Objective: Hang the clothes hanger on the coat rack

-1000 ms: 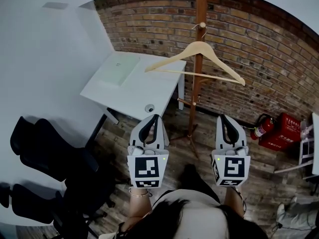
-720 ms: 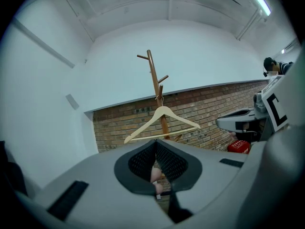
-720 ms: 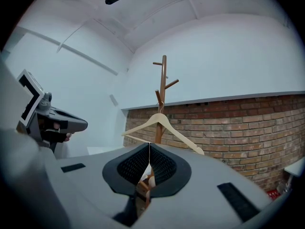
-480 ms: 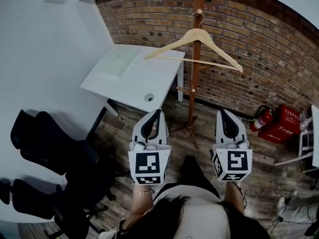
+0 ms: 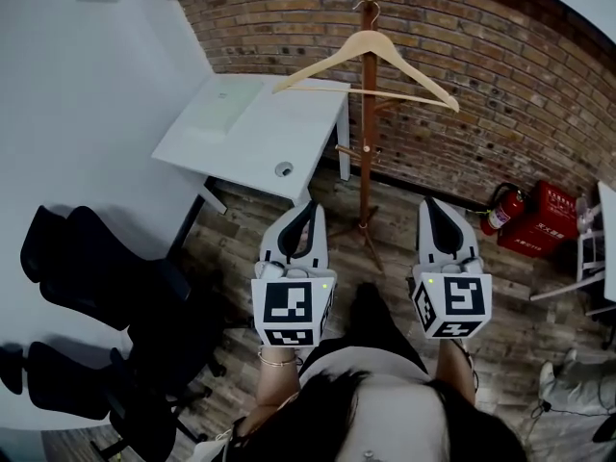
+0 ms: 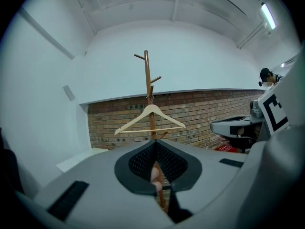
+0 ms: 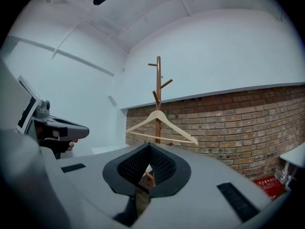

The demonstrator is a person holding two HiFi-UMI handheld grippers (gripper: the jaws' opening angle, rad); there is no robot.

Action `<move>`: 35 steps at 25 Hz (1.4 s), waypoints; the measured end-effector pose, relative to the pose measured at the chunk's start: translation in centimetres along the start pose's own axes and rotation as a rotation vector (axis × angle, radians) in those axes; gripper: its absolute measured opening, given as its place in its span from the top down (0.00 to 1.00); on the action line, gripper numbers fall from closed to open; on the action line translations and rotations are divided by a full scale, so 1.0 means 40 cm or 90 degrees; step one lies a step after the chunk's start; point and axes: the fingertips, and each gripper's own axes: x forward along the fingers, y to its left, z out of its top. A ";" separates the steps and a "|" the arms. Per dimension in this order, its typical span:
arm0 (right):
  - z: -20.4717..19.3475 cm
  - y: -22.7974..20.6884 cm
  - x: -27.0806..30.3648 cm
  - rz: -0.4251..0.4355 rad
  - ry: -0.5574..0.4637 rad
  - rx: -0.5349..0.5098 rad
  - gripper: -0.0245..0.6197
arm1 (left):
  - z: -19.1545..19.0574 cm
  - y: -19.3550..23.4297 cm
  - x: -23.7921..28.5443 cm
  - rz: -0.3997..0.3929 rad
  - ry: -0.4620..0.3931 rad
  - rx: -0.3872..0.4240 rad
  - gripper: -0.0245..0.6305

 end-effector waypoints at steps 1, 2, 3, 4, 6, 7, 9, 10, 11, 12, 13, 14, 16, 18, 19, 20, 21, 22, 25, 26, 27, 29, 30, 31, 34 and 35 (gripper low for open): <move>-0.002 0.002 -0.008 0.000 0.000 0.002 0.90 | -0.001 -0.005 -0.006 -0.002 0.000 -0.001 0.95; -0.003 0.004 -0.015 0.001 0.000 0.004 0.90 | -0.002 -0.010 -0.013 -0.004 -0.001 -0.001 0.95; -0.004 0.007 -0.023 0.001 -0.001 0.005 0.90 | -0.003 -0.015 -0.019 -0.006 -0.002 -0.001 0.95; -0.006 0.010 -0.029 0.001 -0.001 0.006 0.90 | -0.004 -0.018 -0.026 -0.006 -0.003 0.000 0.95; -0.008 0.017 -0.041 0.001 -0.001 0.007 0.90 | -0.007 -0.023 -0.039 -0.004 -0.004 0.005 0.95; -0.010 0.021 -0.046 0.002 0.000 0.006 0.90 | -0.008 -0.026 -0.046 -0.004 -0.004 0.006 0.95; -0.013 0.029 -0.057 0.004 0.002 0.006 0.91 | -0.012 -0.030 -0.060 -0.006 -0.003 -0.001 0.95; -0.015 0.032 -0.062 0.004 0.003 0.005 0.91 | -0.015 -0.031 -0.066 -0.006 -0.003 -0.008 0.95; -0.016 0.034 -0.066 0.004 0.004 0.004 0.90 | -0.017 -0.031 -0.072 -0.006 -0.002 -0.015 0.95; -0.017 0.036 -0.070 0.003 0.005 0.004 0.90 | -0.019 -0.031 -0.078 -0.006 -0.002 -0.020 0.95; -0.018 0.038 -0.074 0.002 0.005 0.004 0.91 | -0.021 -0.031 -0.083 -0.006 -0.002 -0.022 0.95; -0.019 0.040 -0.077 0.002 0.005 0.004 0.91 | -0.022 -0.030 -0.088 -0.006 -0.002 -0.023 0.95; -0.020 0.044 -0.082 0.001 0.006 0.003 0.91 | -0.025 -0.030 -0.095 -0.006 0.000 -0.022 0.95; -0.021 0.046 -0.087 0.000 0.007 0.000 0.91 | -0.027 -0.033 -0.100 -0.008 0.002 -0.021 0.95; -0.021 0.046 -0.089 0.000 0.007 -0.001 0.91 | -0.028 -0.035 -0.102 -0.009 0.003 -0.021 0.95; -0.021 0.047 -0.092 0.000 0.008 -0.001 0.91 | -0.029 -0.038 -0.104 -0.011 0.005 -0.020 0.95; -0.021 0.048 -0.094 0.000 0.008 -0.001 0.90 | -0.030 -0.041 -0.106 -0.013 0.007 -0.018 0.95; -0.020 0.048 -0.097 0.000 0.008 -0.001 0.91 | -0.029 -0.044 -0.109 -0.016 0.009 -0.015 0.95; -0.017 0.048 -0.103 0.000 0.006 -0.002 0.91 | -0.027 -0.053 -0.115 -0.023 0.012 -0.010 0.95; -0.016 0.049 -0.105 0.001 0.005 -0.003 0.90 | -0.027 -0.055 -0.116 -0.025 0.012 -0.009 0.95; -0.015 0.051 -0.105 0.001 0.005 -0.004 0.91 | -0.028 -0.056 -0.116 -0.026 0.013 -0.008 0.95; -0.015 0.053 -0.107 0.001 0.004 -0.006 0.91 | -0.030 -0.058 -0.118 -0.028 0.015 -0.007 0.95; -0.014 0.054 -0.109 0.001 0.004 -0.008 0.91 | -0.031 -0.059 -0.119 -0.028 0.016 -0.007 0.95; -0.015 0.054 -0.111 0.001 0.004 -0.009 0.90 | -0.032 -0.059 -0.120 -0.027 0.016 -0.008 0.95; -0.015 0.051 -0.116 0.000 0.004 -0.010 0.90 | -0.036 -0.062 -0.122 -0.025 0.015 -0.012 0.95; -0.015 0.049 -0.118 0.000 0.003 -0.010 0.90 | -0.034 -0.066 -0.122 -0.027 0.015 -0.009 0.95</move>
